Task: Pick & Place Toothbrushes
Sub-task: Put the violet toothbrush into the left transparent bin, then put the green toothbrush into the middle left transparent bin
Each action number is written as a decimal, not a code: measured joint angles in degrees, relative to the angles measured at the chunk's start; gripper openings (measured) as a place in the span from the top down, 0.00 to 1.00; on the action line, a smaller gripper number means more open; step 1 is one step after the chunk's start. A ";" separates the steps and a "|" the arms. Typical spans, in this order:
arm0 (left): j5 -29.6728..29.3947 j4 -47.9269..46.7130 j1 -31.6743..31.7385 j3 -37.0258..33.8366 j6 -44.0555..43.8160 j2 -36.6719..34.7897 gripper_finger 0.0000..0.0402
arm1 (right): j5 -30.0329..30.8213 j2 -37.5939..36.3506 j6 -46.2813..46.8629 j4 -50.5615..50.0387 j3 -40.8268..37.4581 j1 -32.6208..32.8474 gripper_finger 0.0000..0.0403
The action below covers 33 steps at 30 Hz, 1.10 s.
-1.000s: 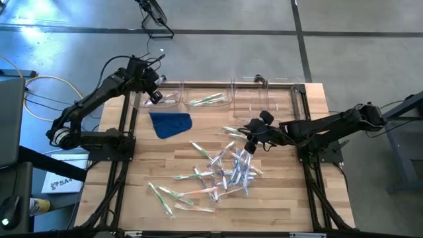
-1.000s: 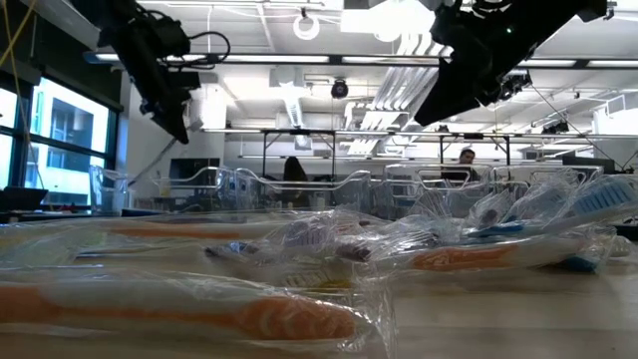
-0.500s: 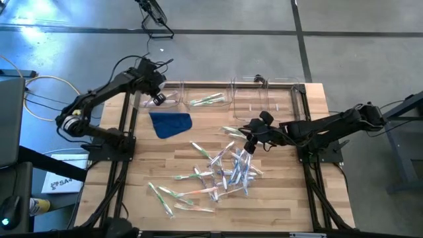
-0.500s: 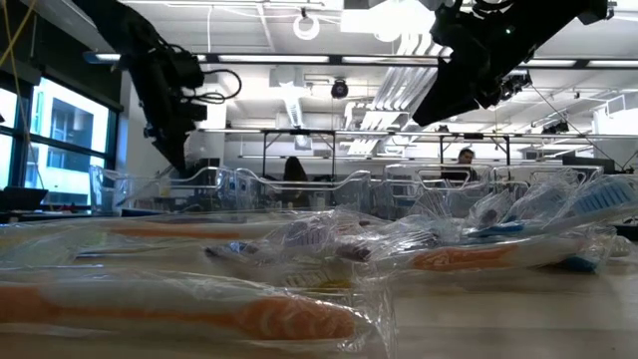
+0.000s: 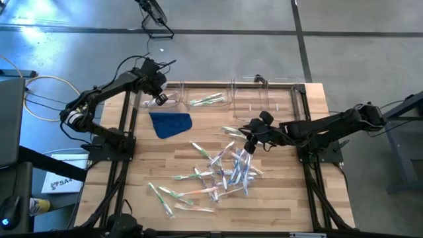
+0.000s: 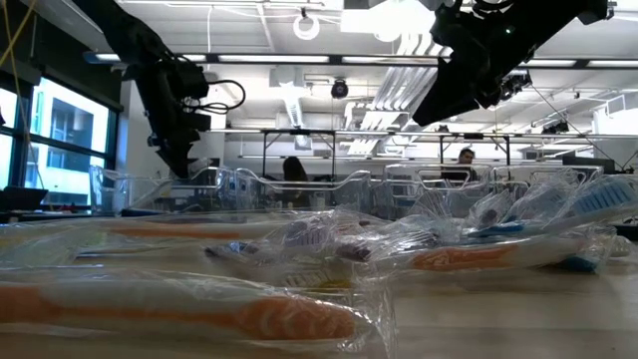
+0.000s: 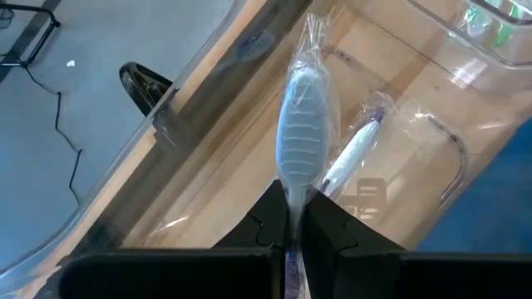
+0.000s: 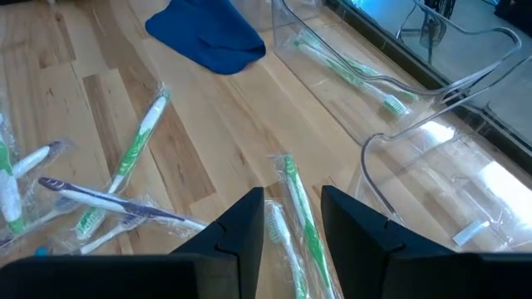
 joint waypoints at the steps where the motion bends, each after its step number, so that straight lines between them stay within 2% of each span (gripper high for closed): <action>1: -0.02 -0.02 0.00 0.00 0.00 0.00 0.97 | 0.00 0.00 0.00 0.00 0.00 0.00 0.72; 11: -0.26 -0.12 -0.02 0.00 -0.02 0.00 0.96 | -0.14 0.00 0.00 0.00 0.02 0.00 0.72; 19: -0.24 -0.02 -0.04 0.00 -0.02 0.00 0.76 | -1.47 0.00 0.02 0.00 0.02 0.00 0.72; 23: -0.24 0.00 -0.04 0.00 -0.26 0.00 0.70 | -1.38 0.00 0.02 0.00 0.02 0.00 0.72; 33: 0.98 1.49 -0.04 0.00 -3.06 0.00 0.69 | -1.25 0.00 0.00 0.00 0.02 0.00 0.72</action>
